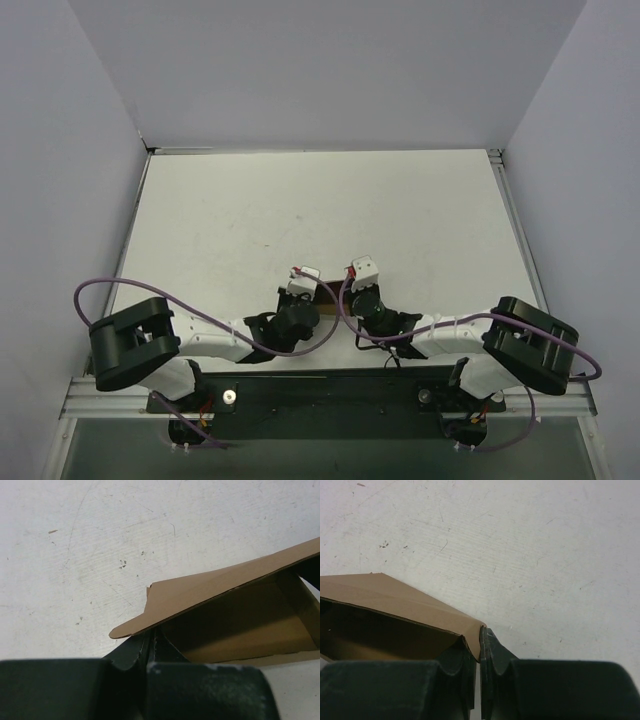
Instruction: Fold the paper box
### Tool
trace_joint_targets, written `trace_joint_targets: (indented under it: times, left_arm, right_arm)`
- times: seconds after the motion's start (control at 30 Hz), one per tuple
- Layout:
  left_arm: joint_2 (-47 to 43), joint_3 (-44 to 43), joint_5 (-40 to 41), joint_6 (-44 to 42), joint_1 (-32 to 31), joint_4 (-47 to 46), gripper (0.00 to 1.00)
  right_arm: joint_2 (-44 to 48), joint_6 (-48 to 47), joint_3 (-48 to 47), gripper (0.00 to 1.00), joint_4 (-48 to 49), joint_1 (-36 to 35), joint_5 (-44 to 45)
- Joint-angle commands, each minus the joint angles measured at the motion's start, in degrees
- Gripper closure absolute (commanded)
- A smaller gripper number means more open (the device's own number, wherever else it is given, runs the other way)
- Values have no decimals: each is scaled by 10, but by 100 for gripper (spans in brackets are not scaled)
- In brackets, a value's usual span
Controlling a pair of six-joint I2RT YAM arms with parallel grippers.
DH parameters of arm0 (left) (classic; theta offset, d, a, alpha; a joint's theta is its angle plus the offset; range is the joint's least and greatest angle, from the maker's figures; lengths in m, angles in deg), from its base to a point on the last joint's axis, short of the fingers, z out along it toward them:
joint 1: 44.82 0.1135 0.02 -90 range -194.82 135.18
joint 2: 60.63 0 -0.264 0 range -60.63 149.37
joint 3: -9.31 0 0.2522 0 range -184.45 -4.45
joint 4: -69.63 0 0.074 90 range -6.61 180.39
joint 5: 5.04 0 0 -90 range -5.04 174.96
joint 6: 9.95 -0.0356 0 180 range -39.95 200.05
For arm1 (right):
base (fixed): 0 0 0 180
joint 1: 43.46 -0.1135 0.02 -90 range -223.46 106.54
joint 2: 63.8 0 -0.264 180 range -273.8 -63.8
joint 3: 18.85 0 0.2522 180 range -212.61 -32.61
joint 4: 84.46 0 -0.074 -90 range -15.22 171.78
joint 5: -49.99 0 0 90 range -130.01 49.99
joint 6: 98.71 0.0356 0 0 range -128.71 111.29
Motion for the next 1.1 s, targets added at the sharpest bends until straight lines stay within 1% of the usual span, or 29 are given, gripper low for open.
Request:
trace_joint_targets:
  times: [0.0, 0.1, 0.17, 0.27, 0.47, 0.6, 0.87, 1.07]
  left_arm:
    - [42, 13, -23, 29, -39, 18, 100]
    - [52, 13, 1, 36, -59, 11, 100]
    - [61, 14, 9, 37, -68, 0, 100]
    - [73, 13, 9, 37, -79, -17, 100]
    - [86, 7, 4, 29, -98, -47, 100]
    - [103, 0, -1, 24, -102, -52, 100]
    - [104, 2, -2, 22, -105, -62, 100]
    - [109, 2, -9, 16, -106, -71, 100]
  right_arm:
    - [32, 76, -30, 100, 43, -49, -10]
    - [50, 123, -18, 100, 42, -51, -1]
    - [64, 139, -16, 100, 36, -51, 4]
    - [73, 166, -16, 100, 23, -51, 26]
    - [59, 196, -33, 100, -5, -51, 67]
    - [54, 219, -51, 100, -30, -51, 80]
    - [62, 269, -69, 100, -80, -51, 103]
    - [72, 288, -66, 100, -88, -51, 110]
